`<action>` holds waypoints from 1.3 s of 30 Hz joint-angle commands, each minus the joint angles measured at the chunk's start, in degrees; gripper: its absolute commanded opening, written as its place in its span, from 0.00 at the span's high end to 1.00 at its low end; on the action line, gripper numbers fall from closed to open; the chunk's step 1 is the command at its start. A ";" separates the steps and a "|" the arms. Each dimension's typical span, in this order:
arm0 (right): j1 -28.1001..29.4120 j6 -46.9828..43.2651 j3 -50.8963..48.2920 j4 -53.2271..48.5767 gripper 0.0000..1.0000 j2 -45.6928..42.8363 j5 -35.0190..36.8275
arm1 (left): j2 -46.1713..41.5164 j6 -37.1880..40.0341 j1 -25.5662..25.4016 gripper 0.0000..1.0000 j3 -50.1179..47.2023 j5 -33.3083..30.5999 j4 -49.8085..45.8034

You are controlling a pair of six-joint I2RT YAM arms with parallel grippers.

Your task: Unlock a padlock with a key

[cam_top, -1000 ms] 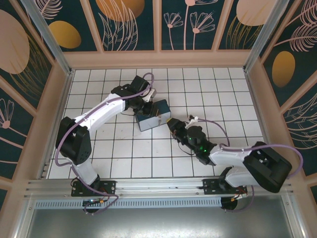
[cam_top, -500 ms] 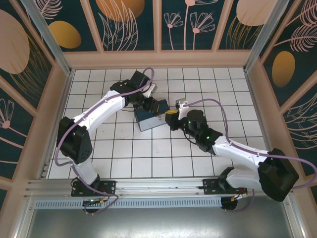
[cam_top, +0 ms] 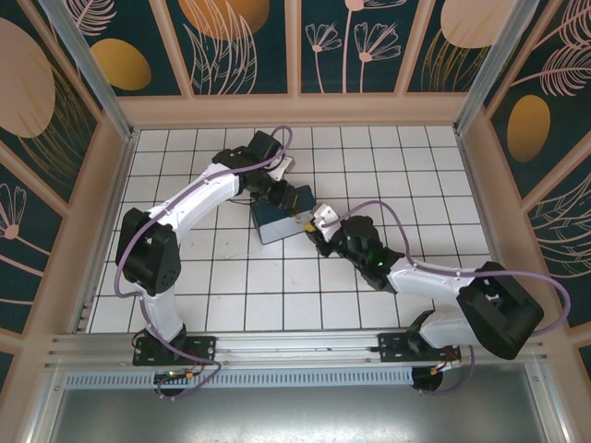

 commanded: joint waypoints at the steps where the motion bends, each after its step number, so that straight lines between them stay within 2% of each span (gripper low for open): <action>1: 0.29 -9.27 -3.12 12.27 0.85 1.16 -1.59 | 1.51 1.97 0.37 0.61 1.81 0.48 -2.07; 10: 0.32 -14.79 -1.33 17.06 0.74 6.07 -0.11 | 1.94 1.54 0.46 0.61 0.75 0.71 -0.98; 26: 0.93 -18.66 1.77 20.24 0.75 12.56 2.74 | 3.15 2.13 0.85 0.62 0.85 1.97 -1.33; 39: 1.50 -19.32 2.47 20.64 0.79 13.06 3.98 | 3.64 1.96 0.87 0.64 1.04 2.97 -1.32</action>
